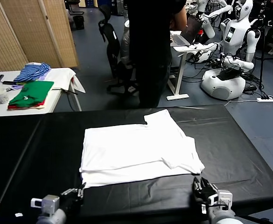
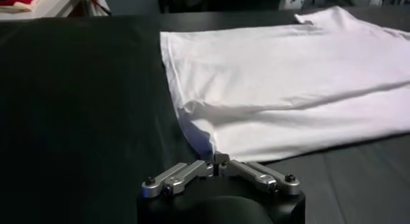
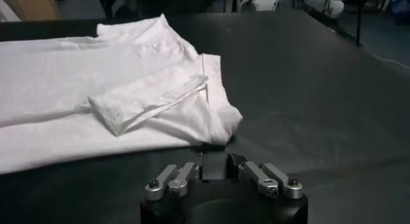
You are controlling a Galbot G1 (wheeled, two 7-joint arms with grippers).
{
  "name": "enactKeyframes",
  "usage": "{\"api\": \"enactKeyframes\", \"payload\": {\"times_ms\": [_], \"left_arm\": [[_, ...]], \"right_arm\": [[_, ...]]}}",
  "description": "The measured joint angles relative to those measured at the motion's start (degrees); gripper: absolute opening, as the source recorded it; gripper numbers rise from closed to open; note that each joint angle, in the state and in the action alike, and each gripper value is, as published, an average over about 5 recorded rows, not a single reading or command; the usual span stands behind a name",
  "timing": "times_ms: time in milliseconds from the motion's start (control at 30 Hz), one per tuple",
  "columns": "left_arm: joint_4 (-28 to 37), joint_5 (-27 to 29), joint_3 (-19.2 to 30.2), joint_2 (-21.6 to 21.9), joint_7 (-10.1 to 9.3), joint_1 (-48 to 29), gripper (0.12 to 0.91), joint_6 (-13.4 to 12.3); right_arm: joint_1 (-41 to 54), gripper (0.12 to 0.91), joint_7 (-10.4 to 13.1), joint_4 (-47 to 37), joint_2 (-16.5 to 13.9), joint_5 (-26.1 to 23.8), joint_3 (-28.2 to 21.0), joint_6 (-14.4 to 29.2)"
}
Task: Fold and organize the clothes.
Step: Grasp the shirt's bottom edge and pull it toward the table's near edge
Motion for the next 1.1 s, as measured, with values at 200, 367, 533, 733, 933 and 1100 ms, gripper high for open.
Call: {"api": "enactKeyframes", "payload": {"times_ms": [200, 367, 533, 733, 933, 1100], "left_arm": [[0.3, 0.5, 0.7, -0.8, -0.42, -0.3, 0.147, -0.3], [0.4, 0.7, 0.9, -0.6, -0.42, -0.3, 0.147, -0.3], [0.5, 0.6, 0.8, -0.4, -0.37, -0.5, 0.147, -0.3], [0.7, 0.6, 0.9, -0.4, -0.35, -0.8, 0.147, -0.1], [0.9, 0.6, 1.0, -0.6, -0.41, -1.1, 0.147, -0.1], [0.9, 0.6, 1.0, -0.7, -0.5, -1.1, 0.147, -0.1]], "right_arm": [[1.2, 0.376, -0.6, -0.1, -0.6, 1.4, 0.4, 0.6], [2.5, 0.376, -0.5, -2.4, -0.6, 2.2, -0.4, 0.3], [3.1, 0.376, -0.4, -4.7, -0.5, 2.0, -0.6, 0.3], [3.4, 0.376, -0.4, -6.2, -0.6, 1.9, -0.5, 0.4], [4.1, 0.364, -0.6, -7.0, -0.9, 1.9, -0.7, 0.7], [4.2, 0.219, -0.7, -7.0, -1.2, 1.9, -0.7, 0.8]]}}
